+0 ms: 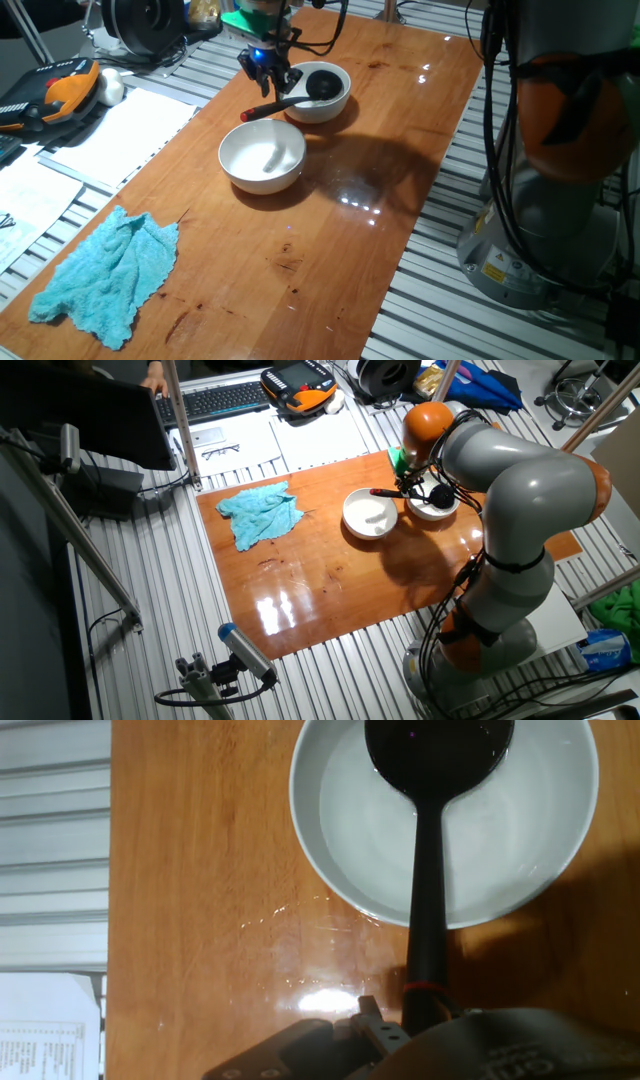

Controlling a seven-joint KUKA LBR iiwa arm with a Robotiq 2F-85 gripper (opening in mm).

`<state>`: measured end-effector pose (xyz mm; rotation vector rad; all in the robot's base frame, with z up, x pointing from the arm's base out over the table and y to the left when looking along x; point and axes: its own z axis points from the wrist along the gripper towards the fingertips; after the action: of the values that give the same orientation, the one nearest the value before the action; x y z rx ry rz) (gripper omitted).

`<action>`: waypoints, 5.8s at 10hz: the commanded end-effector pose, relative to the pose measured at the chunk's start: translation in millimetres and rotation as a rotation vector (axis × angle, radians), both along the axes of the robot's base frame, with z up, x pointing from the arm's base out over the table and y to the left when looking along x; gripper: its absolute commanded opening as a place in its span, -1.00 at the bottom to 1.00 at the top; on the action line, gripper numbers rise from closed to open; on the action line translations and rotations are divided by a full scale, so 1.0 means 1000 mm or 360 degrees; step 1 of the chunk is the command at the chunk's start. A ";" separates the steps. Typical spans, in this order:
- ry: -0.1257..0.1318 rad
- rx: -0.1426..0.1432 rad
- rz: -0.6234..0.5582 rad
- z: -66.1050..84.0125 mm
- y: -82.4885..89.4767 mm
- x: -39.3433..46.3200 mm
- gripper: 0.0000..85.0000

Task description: Scoop water with a large spoon from one bowl to another

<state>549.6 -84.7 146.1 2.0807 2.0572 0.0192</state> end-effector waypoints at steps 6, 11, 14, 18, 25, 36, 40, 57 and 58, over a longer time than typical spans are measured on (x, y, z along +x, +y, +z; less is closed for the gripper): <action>-0.0013 0.0008 0.0027 -0.007 -0.013 -0.0088 -0.20; -0.0013 0.0015 0.0029 -0.010 -0.021 -0.0198 0.20; 0.0049 -0.0001 -0.0021 -0.020 -0.021 -0.0167 0.60; 0.0040 -0.0007 0.0004 -0.028 -0.021 -0.0140 0.20; 0.0059 -0.0004 -0.0016 -0.031 -0.018 -0.0043 0.20; 0.0059 -0.0004 -0.0016 -0.036 -0.012 -0.0009 -0.20; 0.0041 -0.0005 -0.0003 -0.035 -0.013 -0.0020 -1.00; 0.0133 0.0088 0.0022 0.008 -0.011 -0.0137 -1.00; 0.0145 0.0100 0.0021 0.011 -0.011 -0.0148 -1.00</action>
<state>534.3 -95.5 157.6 2.1441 2.1522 -0.0103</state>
